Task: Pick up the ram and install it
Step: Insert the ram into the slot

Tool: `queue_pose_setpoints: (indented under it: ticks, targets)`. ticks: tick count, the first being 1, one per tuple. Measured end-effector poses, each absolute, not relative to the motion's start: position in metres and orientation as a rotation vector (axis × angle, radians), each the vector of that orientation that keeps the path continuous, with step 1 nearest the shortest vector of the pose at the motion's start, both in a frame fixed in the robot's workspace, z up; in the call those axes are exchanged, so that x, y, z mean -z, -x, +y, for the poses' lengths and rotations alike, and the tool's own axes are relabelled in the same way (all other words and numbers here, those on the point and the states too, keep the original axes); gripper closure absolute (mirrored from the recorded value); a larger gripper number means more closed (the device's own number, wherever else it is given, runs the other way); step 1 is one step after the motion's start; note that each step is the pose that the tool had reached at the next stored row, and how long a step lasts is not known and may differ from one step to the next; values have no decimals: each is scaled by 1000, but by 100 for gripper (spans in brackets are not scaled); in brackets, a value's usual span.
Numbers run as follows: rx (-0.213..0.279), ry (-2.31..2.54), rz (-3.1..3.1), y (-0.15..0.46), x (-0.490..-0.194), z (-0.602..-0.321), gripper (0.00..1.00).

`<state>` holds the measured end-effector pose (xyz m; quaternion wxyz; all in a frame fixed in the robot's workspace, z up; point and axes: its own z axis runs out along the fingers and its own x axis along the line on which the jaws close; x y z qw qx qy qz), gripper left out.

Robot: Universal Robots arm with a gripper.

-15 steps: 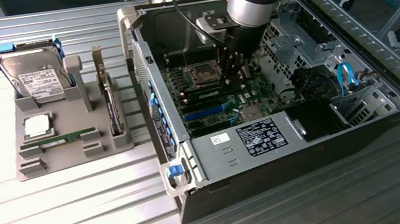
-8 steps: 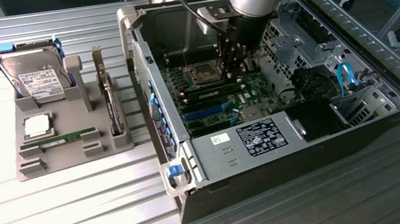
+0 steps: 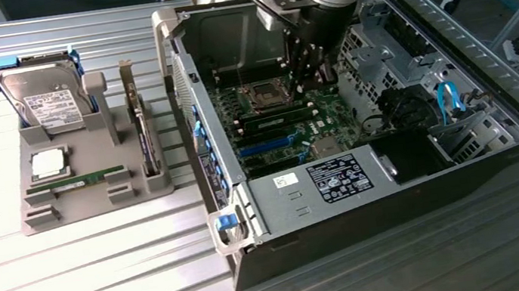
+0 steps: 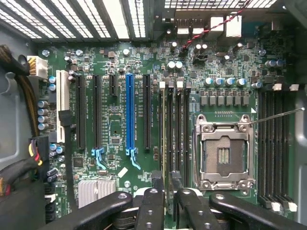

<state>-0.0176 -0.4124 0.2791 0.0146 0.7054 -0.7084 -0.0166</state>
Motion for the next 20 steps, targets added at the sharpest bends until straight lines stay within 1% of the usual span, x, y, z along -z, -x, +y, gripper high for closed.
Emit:
queue_pose_setpoints:
  ticks: [12, 20]
  targets:
    - [52, -2196, -2205, 18, -309, -412, 81]
    - [51, -2195, -2205, 18, -322, -412, 81]
